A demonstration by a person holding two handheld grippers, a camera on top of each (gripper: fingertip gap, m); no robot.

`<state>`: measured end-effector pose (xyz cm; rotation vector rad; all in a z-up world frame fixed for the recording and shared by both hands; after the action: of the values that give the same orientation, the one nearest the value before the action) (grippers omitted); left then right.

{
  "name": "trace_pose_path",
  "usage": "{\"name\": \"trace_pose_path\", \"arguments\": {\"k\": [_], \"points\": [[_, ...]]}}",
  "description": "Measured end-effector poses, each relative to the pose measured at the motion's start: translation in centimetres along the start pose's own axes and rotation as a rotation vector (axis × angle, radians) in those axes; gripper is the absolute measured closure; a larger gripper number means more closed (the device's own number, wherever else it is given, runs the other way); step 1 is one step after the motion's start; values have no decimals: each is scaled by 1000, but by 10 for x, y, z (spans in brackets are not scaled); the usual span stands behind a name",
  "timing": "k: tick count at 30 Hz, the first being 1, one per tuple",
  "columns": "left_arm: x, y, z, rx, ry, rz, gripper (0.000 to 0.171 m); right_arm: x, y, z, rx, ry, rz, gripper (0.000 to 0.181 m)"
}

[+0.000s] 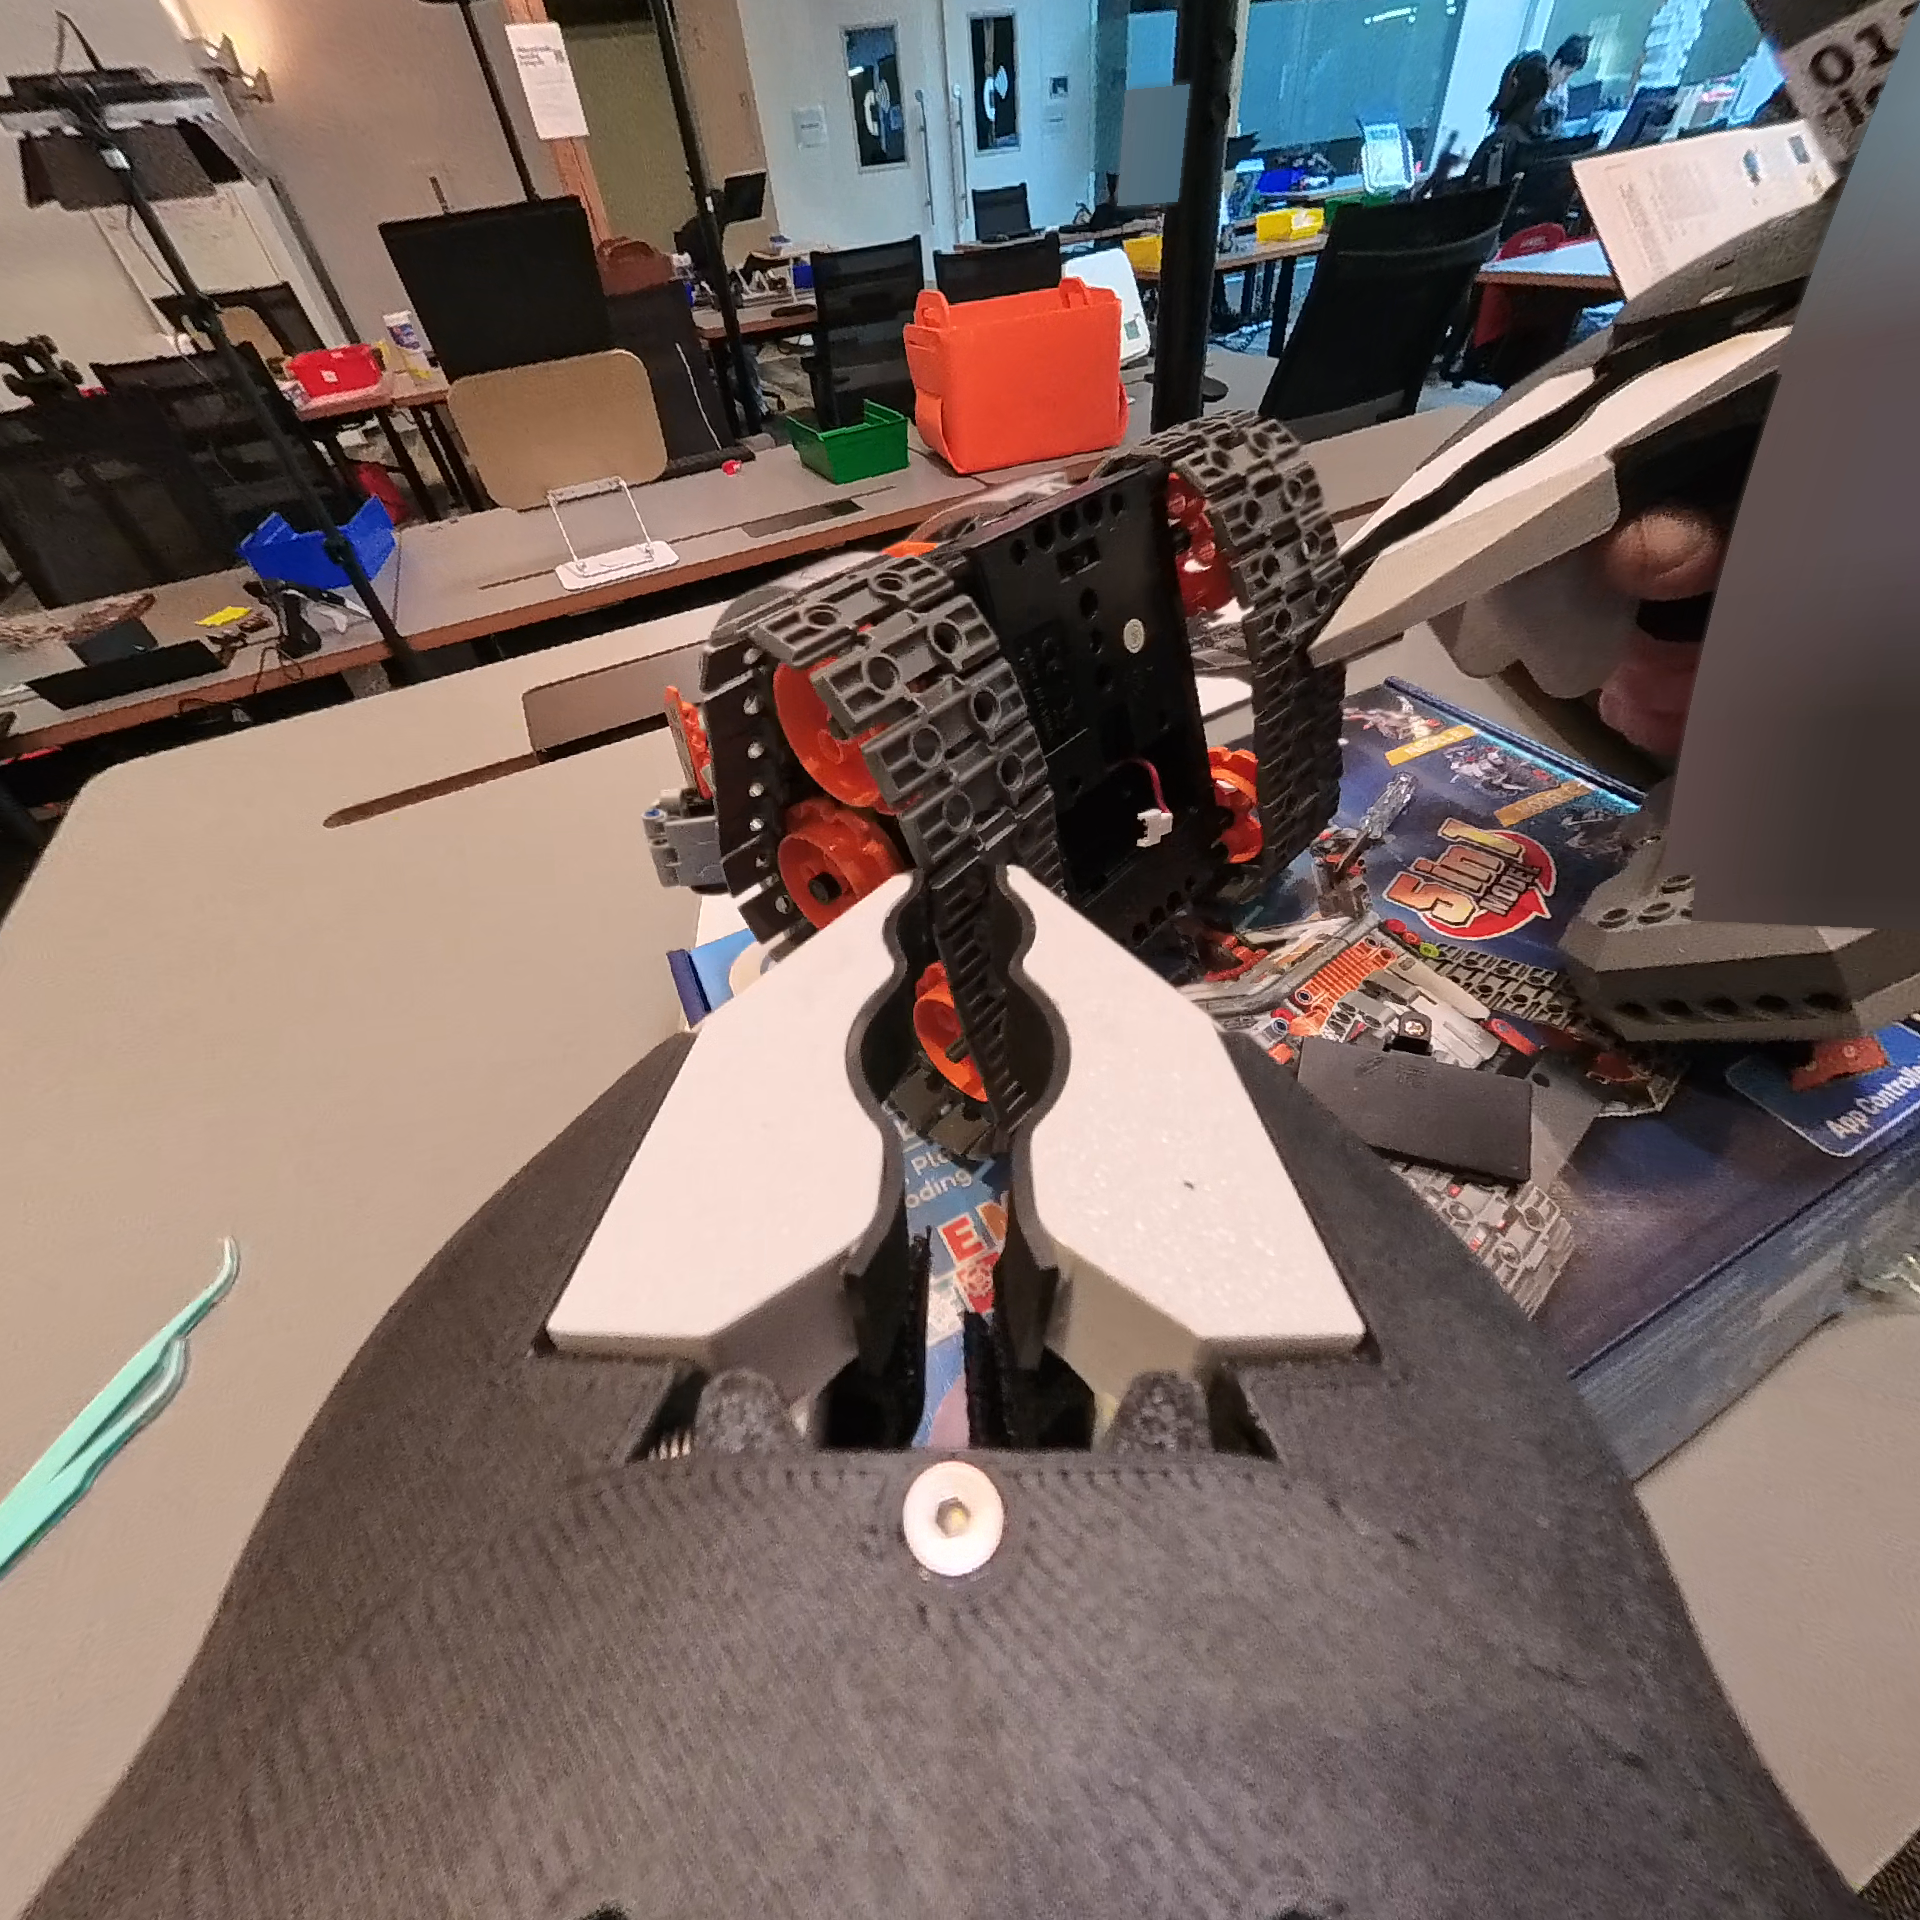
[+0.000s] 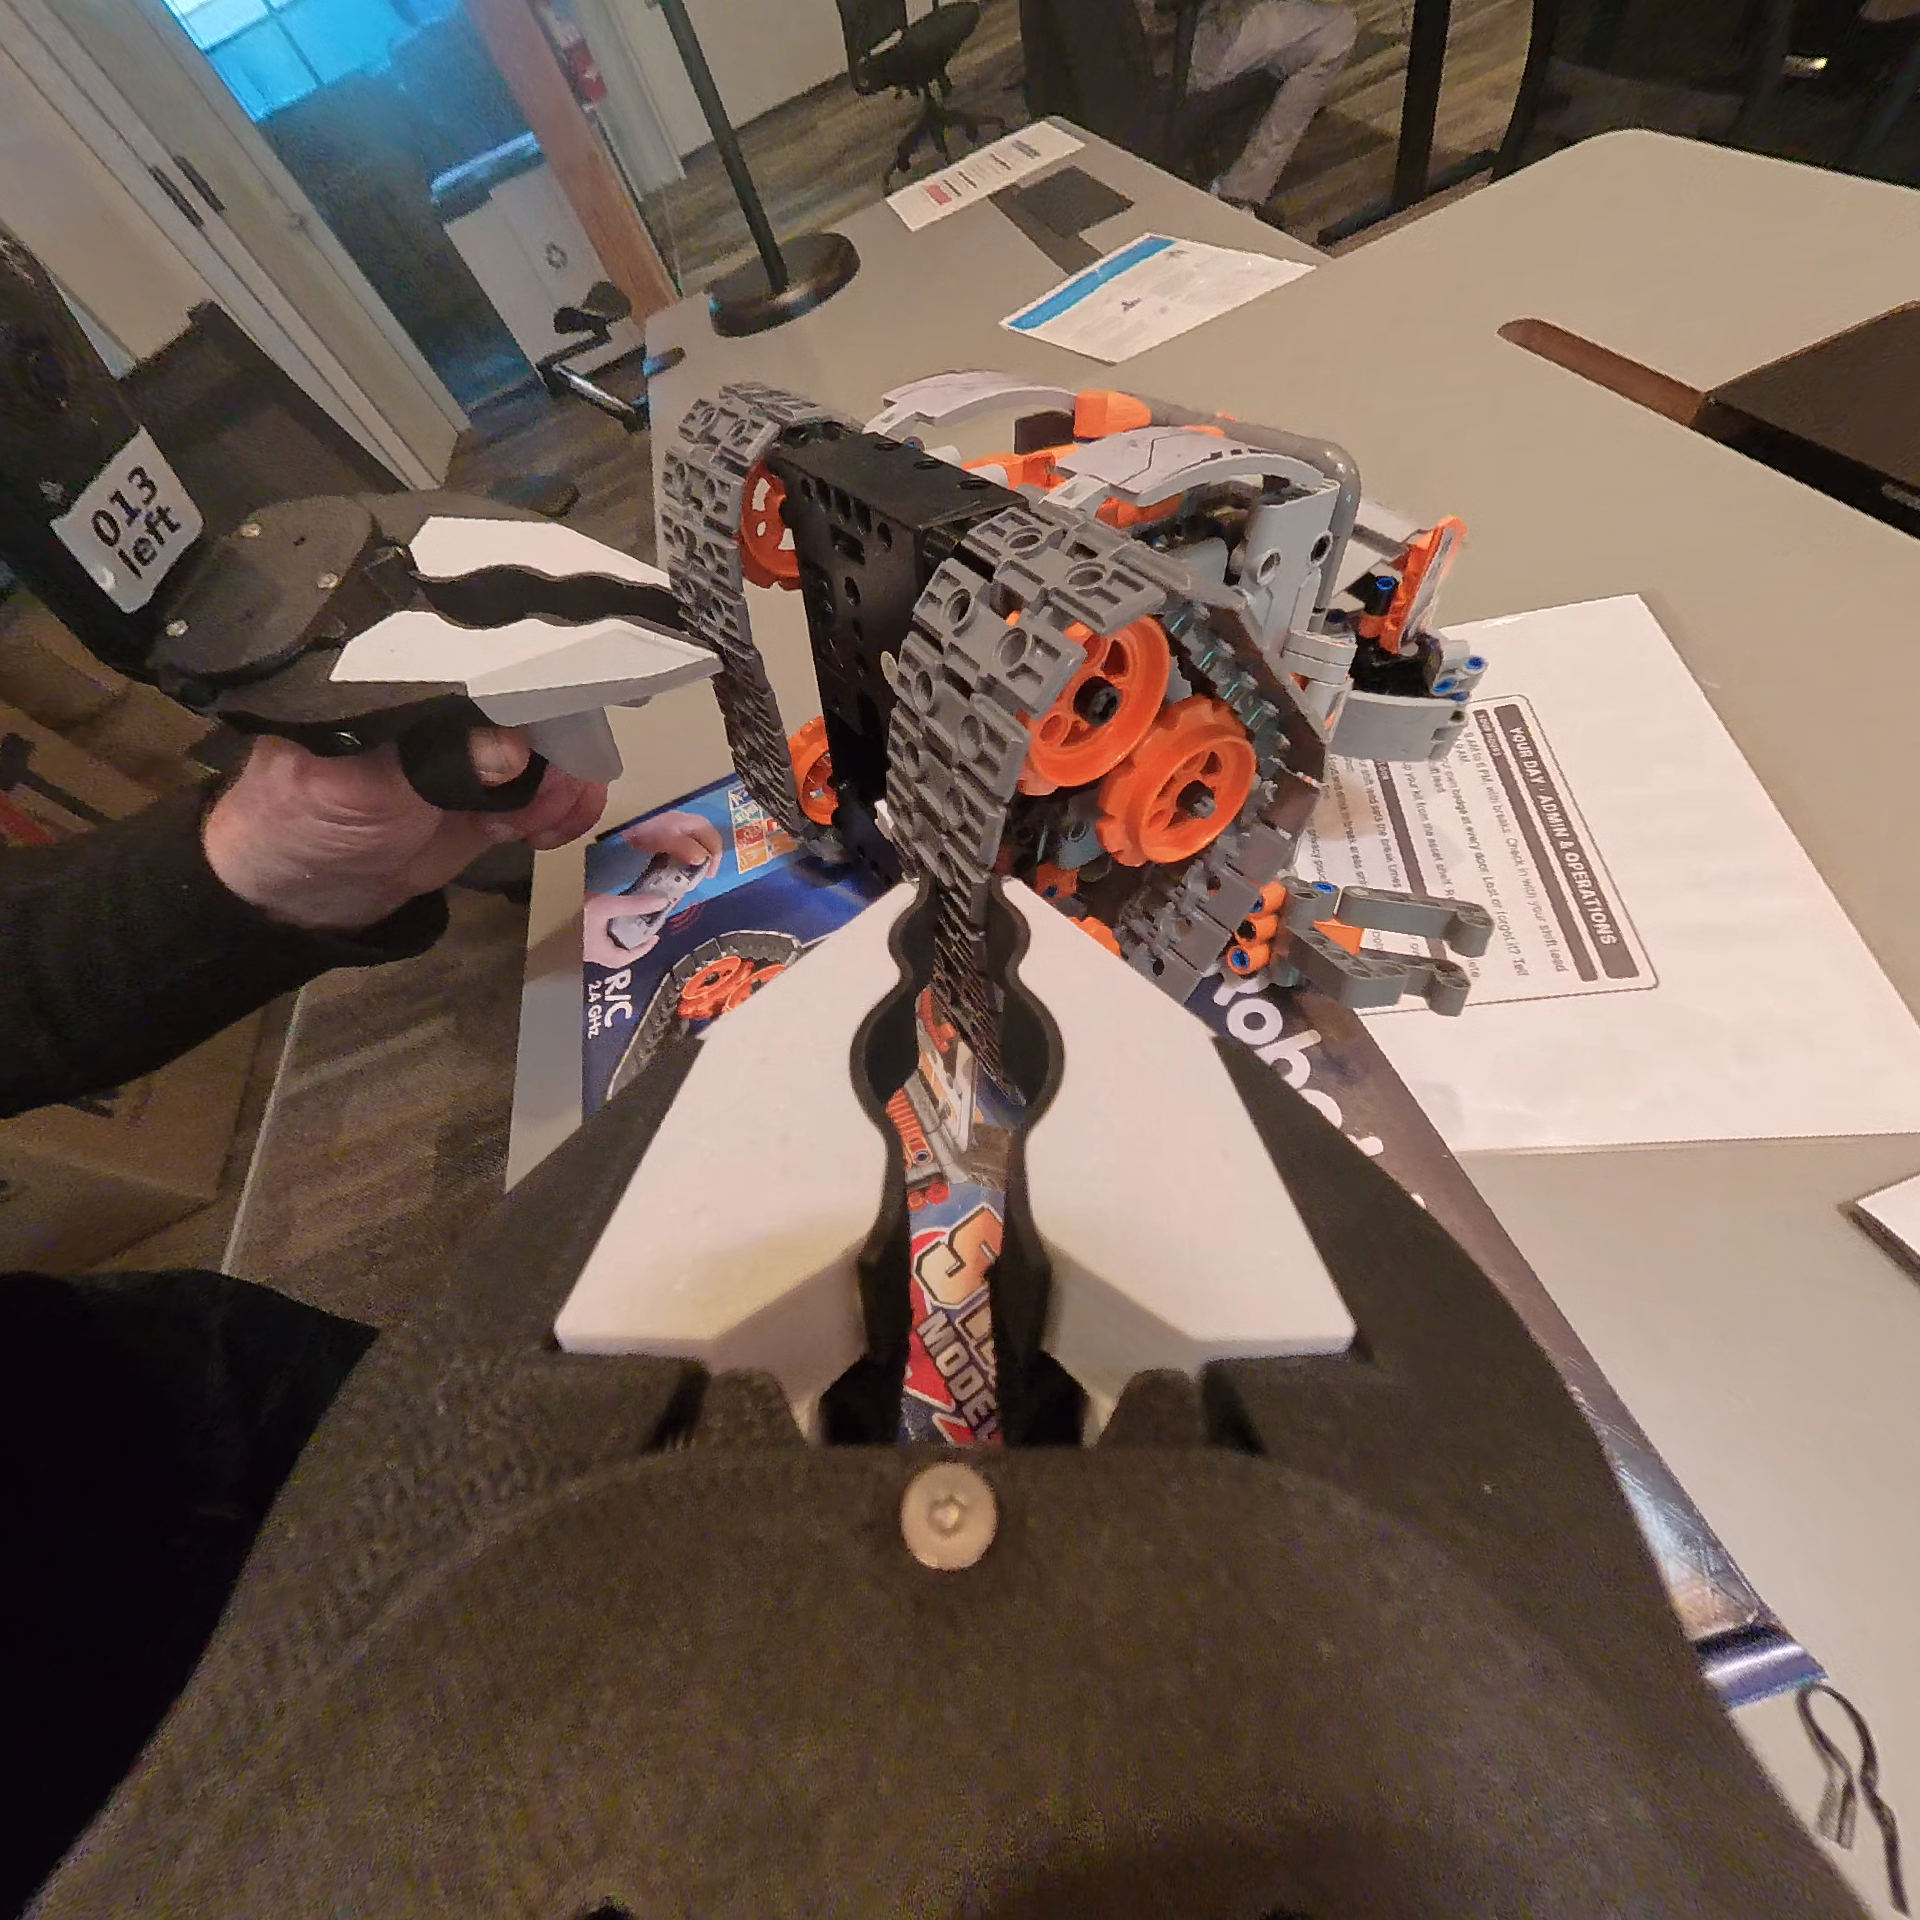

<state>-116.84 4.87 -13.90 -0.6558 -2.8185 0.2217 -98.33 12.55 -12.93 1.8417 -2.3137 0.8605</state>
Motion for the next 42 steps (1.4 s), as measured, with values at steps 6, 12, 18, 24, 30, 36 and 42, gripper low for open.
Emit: {"name": "trace_pose_path", "arguments": {"k": [6, 12, 18, 24, 30, 36, 42], "points": [[4, 1, -7, -20, -18, 12, 164, 0, -1, -7, -16, 15, -27, 176], [10, 4, -15, -32, -31, 25, 165, -4, -2, -18, -36, 46, -63, 176], [16, 9, -22, -41, -54, 37, 165, -11, -1, -27, -52, 78, -88, 176], [21, 14, -27, -47, -64, 39, 164, -16, 0, -34, -64, 99, -108, 176], [24, 17, -30, -49, -74, 40, 164, -21, 1, -39, -66, 108, -122, 176], [25, 17, -30, -45, -77, 46, 164, -22, 1, -38, -52, 103, -126, 175], [17, 8, -18, -27, -68, 71, 165, -15, 1, -23, -9, 100, -146, 176]]}}
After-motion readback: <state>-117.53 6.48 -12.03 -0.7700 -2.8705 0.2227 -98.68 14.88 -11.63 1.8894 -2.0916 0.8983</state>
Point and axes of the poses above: each gripper's, where its closed fingertips meet, y out along the fingers, z out of its underside, x = y × z across the jaws, the point moved 6 cm from there along -y, back along the fingers, and after that the axes turned 6 degrees about y, right-handed, at the moved point
